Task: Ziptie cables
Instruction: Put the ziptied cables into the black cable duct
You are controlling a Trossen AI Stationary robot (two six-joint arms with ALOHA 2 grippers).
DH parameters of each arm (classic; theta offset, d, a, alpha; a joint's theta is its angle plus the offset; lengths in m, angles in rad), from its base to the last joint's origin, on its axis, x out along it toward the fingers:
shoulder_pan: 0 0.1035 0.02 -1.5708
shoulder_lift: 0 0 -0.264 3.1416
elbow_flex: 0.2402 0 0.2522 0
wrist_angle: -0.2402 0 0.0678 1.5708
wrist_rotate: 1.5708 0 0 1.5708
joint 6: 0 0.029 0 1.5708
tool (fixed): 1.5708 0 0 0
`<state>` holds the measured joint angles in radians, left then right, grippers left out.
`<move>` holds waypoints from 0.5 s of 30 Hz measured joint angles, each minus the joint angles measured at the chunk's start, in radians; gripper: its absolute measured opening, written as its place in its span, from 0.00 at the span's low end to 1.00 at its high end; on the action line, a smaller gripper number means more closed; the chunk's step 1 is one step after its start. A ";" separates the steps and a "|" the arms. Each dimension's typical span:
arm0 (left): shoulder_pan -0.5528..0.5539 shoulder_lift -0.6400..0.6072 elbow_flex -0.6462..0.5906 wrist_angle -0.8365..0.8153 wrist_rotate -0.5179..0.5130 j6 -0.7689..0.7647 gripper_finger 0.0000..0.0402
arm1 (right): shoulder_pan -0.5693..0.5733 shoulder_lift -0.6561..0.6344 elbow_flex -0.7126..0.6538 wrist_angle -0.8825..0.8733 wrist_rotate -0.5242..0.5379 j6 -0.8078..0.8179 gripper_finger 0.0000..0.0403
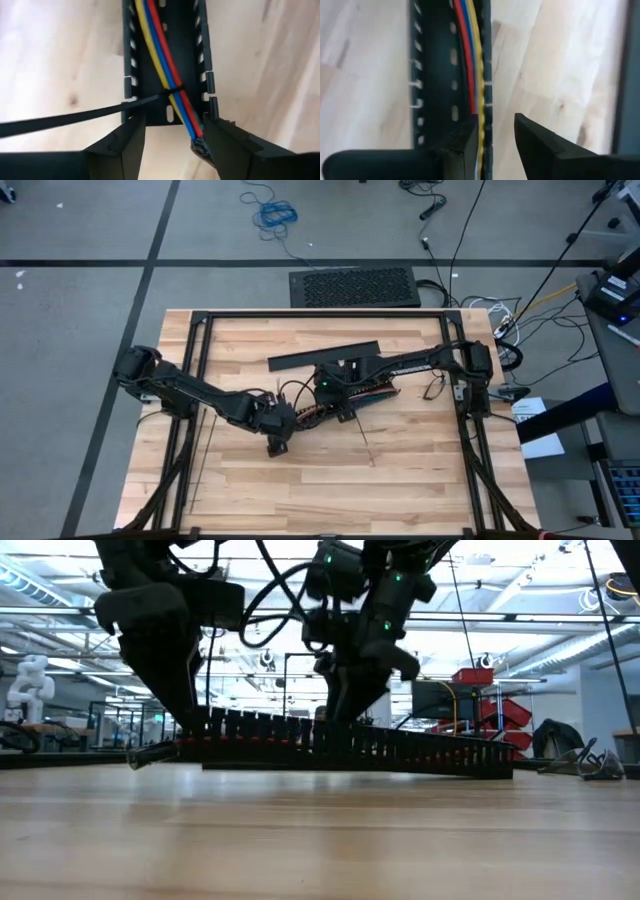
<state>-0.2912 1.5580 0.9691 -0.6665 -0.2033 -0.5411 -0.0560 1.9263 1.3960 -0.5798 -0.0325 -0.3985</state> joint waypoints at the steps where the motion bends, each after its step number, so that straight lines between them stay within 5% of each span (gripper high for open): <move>1: -0.004 -0.002 0.000 -0.018 -0.014 -0.001 0.50 | 0.004 -0.008 0.000 0.003 0.000 0.006 0.29; 15: -0.040 -0.002 0.000 -0.127 -0.168 -0.134 0.50 | 0.015 -0.023 0.001 0.069 0.020 0.081 0.24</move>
<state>-0.3308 1.5562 0.9691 -0.7933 -0.3710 -0.6750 -0.0406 1.9030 1.3972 -0.5107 -0.0130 -0.3176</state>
